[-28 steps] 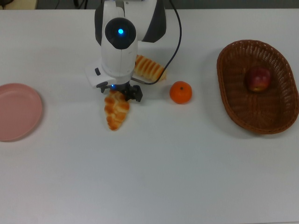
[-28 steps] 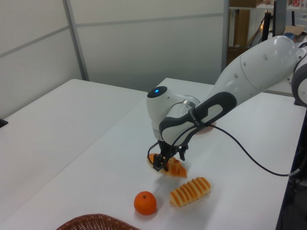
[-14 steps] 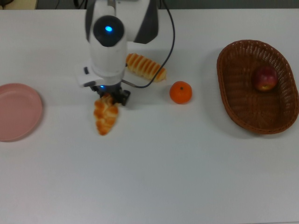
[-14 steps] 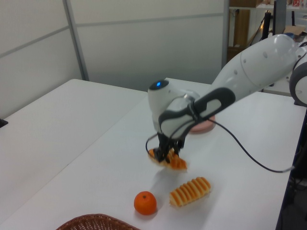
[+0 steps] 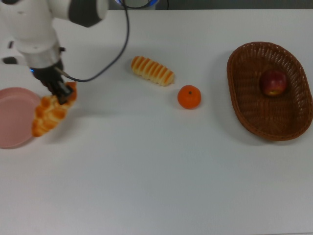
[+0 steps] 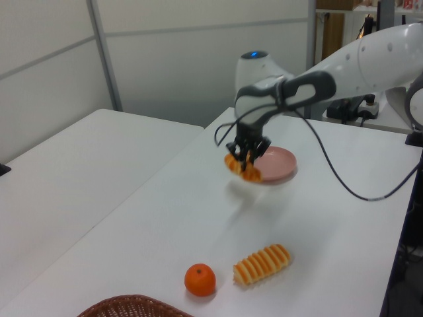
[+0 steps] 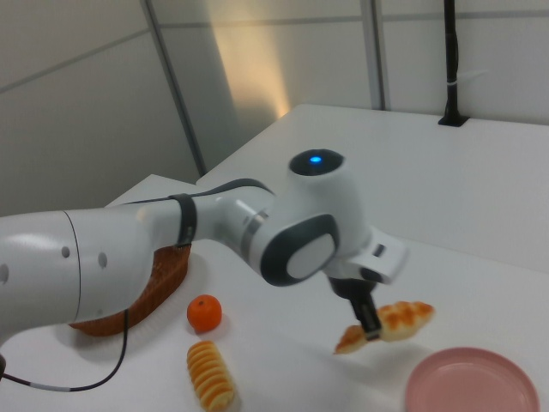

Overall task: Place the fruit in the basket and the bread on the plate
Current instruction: 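Carry the braided bread onto the pink plate and open the gripper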

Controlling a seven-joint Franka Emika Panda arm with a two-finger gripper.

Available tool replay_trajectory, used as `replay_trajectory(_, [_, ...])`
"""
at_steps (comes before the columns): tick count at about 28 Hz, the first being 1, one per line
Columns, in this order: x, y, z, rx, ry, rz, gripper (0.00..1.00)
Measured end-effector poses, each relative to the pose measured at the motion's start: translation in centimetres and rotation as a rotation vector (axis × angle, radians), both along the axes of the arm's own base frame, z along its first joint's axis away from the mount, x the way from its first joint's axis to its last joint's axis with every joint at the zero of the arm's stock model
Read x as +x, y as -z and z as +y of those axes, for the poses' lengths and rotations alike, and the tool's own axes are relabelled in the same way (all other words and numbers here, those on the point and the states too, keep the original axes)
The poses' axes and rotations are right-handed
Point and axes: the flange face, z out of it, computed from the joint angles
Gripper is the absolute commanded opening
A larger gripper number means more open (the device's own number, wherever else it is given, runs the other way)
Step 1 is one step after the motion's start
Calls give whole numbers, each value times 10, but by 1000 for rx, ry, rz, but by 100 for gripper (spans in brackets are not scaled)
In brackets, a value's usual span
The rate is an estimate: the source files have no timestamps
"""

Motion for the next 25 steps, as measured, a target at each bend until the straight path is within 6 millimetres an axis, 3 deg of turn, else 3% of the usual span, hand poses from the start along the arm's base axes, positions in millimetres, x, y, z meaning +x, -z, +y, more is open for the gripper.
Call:
replay_trajectory(3, [-11, -4, -45, 12, 57, -12, 0])
replay_trajectory(7, [-25, 6, -93, 19, 103, -3, 0])
replay_trajectory(9, [-30, 19, -114, 25, 123, 12, 0])
replay_trajectory(13, [-28, 44, -136, 34, 149, 36, 0])
replay_trajectory(14, [-26, 53, -142, 37, 156, 42, 12])
replay_trajectory(15, [-25, 58, -146, 39, 159, 46, 37])
replay_trajectory(16, [-23, 63, -149, 40, 163, 48, 78])
replay_trajectory(17, [-22, 67, -152, 41, 166, 49, 100])
replay_trajectory(25, [-16, 71, -161, 34, 154, 38, 100])
